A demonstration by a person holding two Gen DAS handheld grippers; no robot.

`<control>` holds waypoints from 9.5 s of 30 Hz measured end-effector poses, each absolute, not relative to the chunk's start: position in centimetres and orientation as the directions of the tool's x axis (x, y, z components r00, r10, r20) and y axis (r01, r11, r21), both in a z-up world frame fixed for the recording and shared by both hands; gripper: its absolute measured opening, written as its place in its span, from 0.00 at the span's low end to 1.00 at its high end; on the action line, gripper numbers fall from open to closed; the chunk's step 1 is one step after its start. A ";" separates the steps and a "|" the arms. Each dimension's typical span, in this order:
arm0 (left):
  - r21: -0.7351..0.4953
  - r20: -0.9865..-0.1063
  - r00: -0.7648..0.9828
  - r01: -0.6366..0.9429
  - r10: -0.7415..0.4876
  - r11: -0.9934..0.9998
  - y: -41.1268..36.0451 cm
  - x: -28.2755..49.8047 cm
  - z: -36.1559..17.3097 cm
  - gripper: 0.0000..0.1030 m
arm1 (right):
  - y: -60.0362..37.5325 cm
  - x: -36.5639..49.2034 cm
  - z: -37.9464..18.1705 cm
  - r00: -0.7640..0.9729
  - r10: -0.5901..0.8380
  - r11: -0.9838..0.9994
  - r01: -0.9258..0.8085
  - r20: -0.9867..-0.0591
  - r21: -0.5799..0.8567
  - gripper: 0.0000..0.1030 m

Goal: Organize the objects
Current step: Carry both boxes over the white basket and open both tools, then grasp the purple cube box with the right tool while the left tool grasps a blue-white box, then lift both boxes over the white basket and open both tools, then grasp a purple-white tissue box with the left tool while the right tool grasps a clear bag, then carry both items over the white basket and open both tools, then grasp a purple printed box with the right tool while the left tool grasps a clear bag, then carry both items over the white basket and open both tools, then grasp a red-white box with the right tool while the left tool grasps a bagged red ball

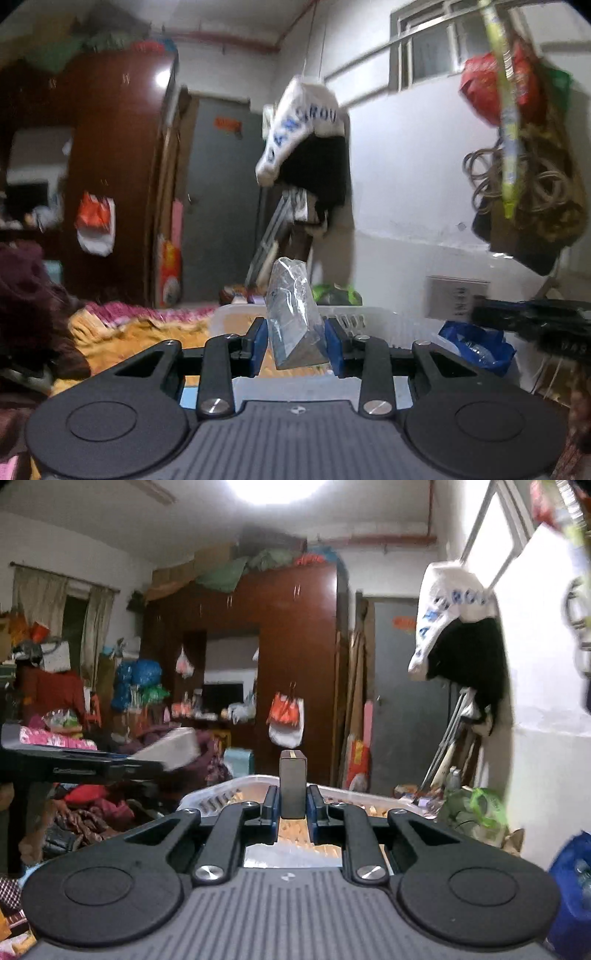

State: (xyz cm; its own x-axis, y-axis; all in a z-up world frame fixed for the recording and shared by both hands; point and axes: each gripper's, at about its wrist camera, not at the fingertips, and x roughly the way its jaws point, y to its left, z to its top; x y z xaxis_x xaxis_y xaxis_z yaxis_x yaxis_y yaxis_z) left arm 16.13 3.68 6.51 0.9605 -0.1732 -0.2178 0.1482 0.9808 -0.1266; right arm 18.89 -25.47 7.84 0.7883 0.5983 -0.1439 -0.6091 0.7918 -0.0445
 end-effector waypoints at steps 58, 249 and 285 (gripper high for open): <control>-0.363 -0.373 0.916 0.000 -0.145 0.932 9.2 8.6 -6.5 0.43 | -25.9 15.1 -1.8 0.720 0.629 0.770 -0.629 -0.292 0.107 0.45; -0.068 -0.224 0.969 0.092 -0.105 0.993 -0.3 19.9 5.0 0.84 | -25.9 23.1 4.7 0.819 0.547 0.831 -0.556 -0.175 -0.005 1.00; -0.030 -0.319 0.940 0.122 -0.125 0.992 -2.0 3.3 -9.0 0.50 | -32.6 13.2 -2.0 0.813 0.570 0.820 -0.552 -0.124 0.153 0.55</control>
